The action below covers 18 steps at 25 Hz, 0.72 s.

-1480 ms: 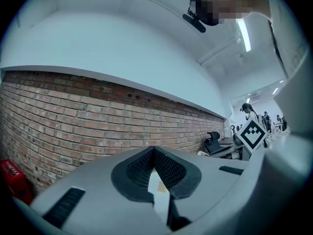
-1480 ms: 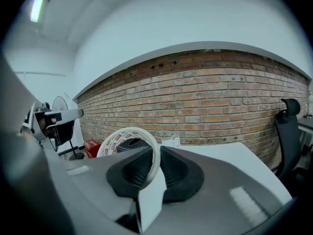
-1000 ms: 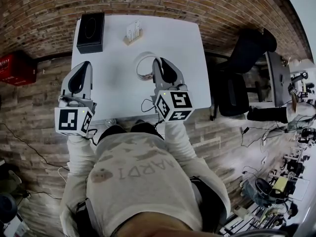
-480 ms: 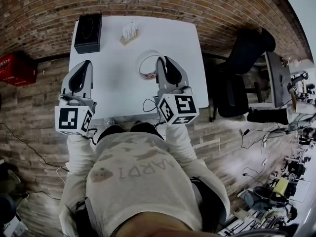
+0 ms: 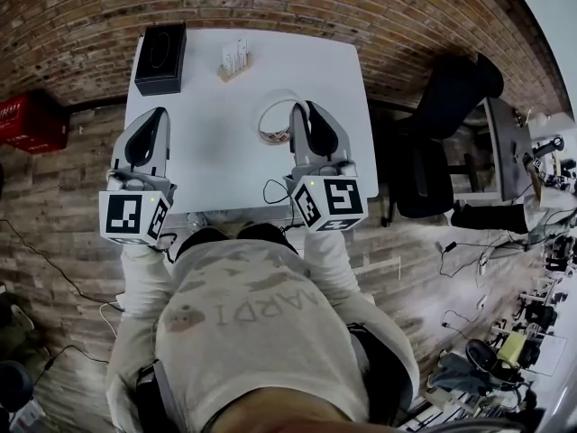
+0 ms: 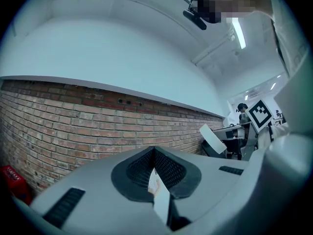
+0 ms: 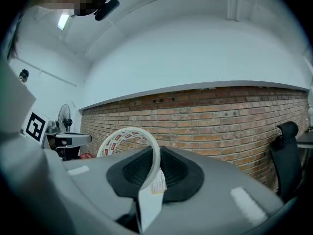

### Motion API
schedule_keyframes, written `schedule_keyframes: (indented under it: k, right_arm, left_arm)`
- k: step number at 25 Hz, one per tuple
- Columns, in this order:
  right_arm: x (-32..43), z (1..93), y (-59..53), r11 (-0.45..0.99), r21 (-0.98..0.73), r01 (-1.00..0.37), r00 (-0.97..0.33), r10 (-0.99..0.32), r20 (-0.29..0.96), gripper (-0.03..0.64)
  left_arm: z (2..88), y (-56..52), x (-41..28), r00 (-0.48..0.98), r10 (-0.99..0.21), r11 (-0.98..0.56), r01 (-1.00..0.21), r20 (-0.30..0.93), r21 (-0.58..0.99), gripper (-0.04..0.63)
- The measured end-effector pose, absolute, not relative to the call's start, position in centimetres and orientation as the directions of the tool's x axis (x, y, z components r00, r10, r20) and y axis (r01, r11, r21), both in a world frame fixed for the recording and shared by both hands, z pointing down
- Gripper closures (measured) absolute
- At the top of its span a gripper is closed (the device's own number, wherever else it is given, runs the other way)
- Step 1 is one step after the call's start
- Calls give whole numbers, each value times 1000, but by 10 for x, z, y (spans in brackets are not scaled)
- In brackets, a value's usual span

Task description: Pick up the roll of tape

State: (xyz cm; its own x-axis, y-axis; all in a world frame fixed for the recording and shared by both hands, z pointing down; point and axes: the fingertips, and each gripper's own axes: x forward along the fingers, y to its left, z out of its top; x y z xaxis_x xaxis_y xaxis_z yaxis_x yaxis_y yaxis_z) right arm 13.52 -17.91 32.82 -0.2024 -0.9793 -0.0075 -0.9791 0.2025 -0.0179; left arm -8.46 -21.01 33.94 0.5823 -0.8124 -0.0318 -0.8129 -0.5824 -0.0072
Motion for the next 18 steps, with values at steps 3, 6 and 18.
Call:
schedule_keyframes:
  k: [3,6,18]
  right_arm:
    - [137,324,-176,204,0,-979,-204,-979,-22,557]
    - [138,321,-176,210,6,-978,-210,-977,-34,557]
    - [136,321,-177,226,8,-974,-226,-973,-43,557]
  left_arm:
    - [338,-208,-82,579,-814,-579,-815,-32,-11,589]
    - [337,-207,-81,575,-817,-575,-818,-32,-15,589]
    - [336,-207,-81,563,-826,-562,-827,-32,-21,589]
